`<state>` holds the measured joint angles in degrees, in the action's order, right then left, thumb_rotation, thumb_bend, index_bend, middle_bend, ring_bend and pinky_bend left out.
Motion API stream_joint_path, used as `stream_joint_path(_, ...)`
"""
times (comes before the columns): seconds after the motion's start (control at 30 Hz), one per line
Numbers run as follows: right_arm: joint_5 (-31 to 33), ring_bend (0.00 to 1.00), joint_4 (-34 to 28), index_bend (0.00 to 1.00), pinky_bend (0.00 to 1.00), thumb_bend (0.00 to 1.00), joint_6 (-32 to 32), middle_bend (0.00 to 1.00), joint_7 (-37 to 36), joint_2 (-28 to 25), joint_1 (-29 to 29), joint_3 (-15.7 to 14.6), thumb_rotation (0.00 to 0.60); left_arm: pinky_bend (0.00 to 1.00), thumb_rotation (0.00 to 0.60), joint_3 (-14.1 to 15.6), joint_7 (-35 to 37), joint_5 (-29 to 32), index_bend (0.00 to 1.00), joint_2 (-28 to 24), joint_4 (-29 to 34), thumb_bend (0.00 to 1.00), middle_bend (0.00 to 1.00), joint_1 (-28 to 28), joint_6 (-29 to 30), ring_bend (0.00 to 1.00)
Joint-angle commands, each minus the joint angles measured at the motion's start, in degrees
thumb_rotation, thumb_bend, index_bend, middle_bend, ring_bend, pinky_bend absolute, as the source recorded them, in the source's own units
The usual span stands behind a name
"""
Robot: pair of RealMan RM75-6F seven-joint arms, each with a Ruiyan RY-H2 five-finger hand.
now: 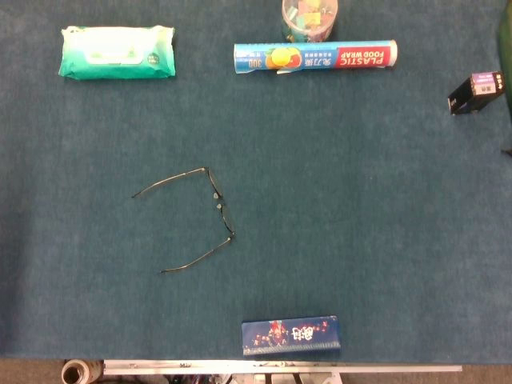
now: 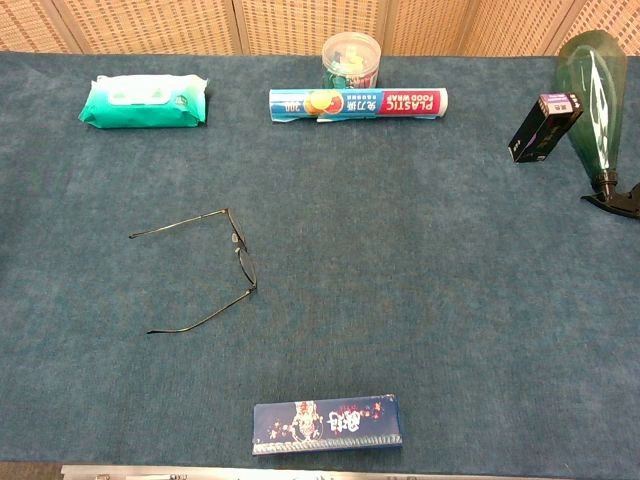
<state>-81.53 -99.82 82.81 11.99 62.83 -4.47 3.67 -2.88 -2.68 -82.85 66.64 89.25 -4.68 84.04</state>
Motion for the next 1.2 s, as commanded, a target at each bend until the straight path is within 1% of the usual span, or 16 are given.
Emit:
stream_joint_path(0.03,0.07,0.21,0.36,0.15,0.45,0.03,-0.03,0.18,-0.31,0.16,0.21,-0.24,0.6,0.39,0.6,0.37,-0.75,0.39,0.15,0.17,-0.02,0.06,0.19,-0.06,-0.76,0.26)
stream_joint_path(0.2,0.2,0.21,1.17,0.15,0.45,0.04,-0.16,0.18,-1.5,0.28,0.32,-0.25,0.6,0.39,0.6,0.55,-2.27,0.67,0.15,-0.11,1.25,0.06,0.19,0.01,-0.94,0.26)
stream_joint_path(0.43,0.1,0.21,2.24,0.15,0.45,0.04,-0.06,0.18,-2.7,0.22,0.02,0.34,0.6,0.39,0.6,-0.07,-2.04,0.47,0.15,0.23,1.81,0.06,0.19,-0.8,-1.32,0.26)
stream_joint_path(0.57,0.15,0.21,3.1,0.15,0.45,0.04,0.18,0.18,-3.62,0.44,0.14,0.49,0.6,0.39,0.6,0.44,-0.8,-1.64,0.15,0.9,1.81,0.06,0.19,-1.11,-0.93,0.26)
stream_joint_path(0.67,0.28,0.21,3.88,0.15,0.45,0.04,0.47,0.18,-4.35,0.76,0.12,0.88,0.6,0.39,0.6,0.4,1.89,-3.45,0.15,1.45,1.54,0.06,0.19,-1.78,-0.68,0.26)
stream_joint_path(0.8,-0.03,0.21,4.34,0.15,0.45,0.04,0.98,0.18,-4.69,1.27,0.03,1.22,0.6,0.39,0.6,0.89,6.17,-7.07,0.15,1.92,1.14,0.05,0.19,-3.5,-1.35,0.26)
stream_joint_path(0.9,-0.33,0.21,4.44,0.15,0.45,0.04,1.48,0.18,-4.87,1.63,0.09,1.34,0.6,0.38,0.6,0.93,7.55,-9.6,0.15,2.63,0.66,0.03,0.19,-5.47,-2.39,0.26)
stream_joint_path(1.03,-0.22,0.21,4.69,0.15,0.45,0.04,2.01,0.18,-5.36,1.82,0.44,1.4,0.6,0.37,0.6,0.55,7.13,-11.13,0.15,4.23,0.53,0.02,0.19,-7.98,-4.26,0.26)
stream_joint_path(1.2,0.19,0.21,4.91,0.15,0.45,0.04,2.31,0.18,-5.83,1.41,0.71,1.66,0.6,0.37,0.6,-0.11,7.51,-11.49,0.15,6.53,0.86,0.02,0.19,-11.03,-7.22,0.26)
